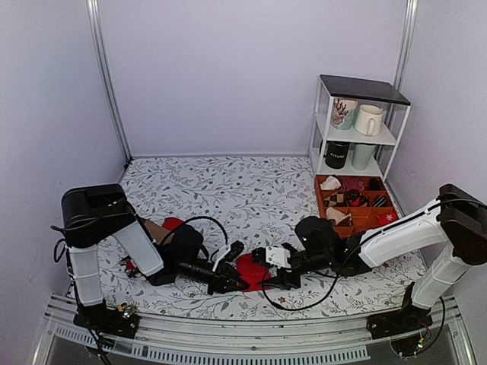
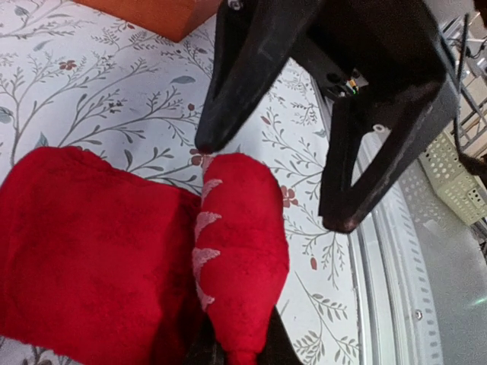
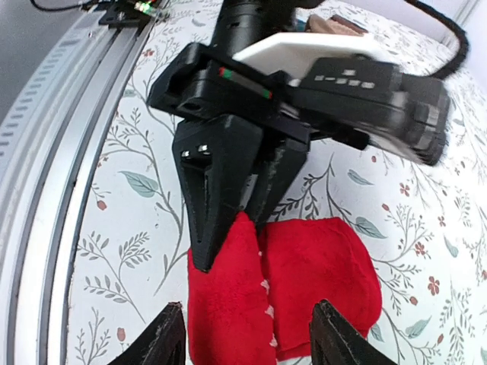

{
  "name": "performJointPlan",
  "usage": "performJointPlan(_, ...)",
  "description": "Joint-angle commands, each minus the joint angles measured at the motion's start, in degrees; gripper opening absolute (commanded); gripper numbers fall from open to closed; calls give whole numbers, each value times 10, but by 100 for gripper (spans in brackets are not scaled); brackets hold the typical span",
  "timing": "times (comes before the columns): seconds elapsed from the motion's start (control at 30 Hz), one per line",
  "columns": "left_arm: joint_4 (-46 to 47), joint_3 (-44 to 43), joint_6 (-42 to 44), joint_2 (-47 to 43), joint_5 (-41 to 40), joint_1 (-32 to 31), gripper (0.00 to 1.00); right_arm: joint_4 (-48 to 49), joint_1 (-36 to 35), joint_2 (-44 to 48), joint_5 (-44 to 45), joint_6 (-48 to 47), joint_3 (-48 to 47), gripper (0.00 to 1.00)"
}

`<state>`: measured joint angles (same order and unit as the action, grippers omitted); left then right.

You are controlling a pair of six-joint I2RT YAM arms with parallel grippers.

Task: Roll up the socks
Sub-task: Roll a pair of socks at the center of the board.

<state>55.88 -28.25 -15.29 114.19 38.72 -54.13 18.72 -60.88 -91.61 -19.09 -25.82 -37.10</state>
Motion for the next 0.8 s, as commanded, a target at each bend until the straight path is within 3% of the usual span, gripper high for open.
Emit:
performJointPlan(0.0,-218,48,-41,71,2,0,0,5,-32,-38,54,-38,-17,57)
performJointPlan(0.23,-224,44,-38,78,4,2,0,-2,-61,-57,64,-8,-13,55)
performJointPlan(0.4,-225,41,-35,84,9,3,0,-11,-63,-80,83,12,-21,41)
performJointPlan(0.5,-227,39,-33,83,11,3,0,-22,-64,-97,91,21,-27,38)
performJointPlan(0.67,-235,35,-31,76,-4,3,0,-36,-63,-112,85,49,-33,22)
performJointPlan(0.77,-239,37,-24,44,-32,3,13,-61,-63,-123,68,71,-41,18)
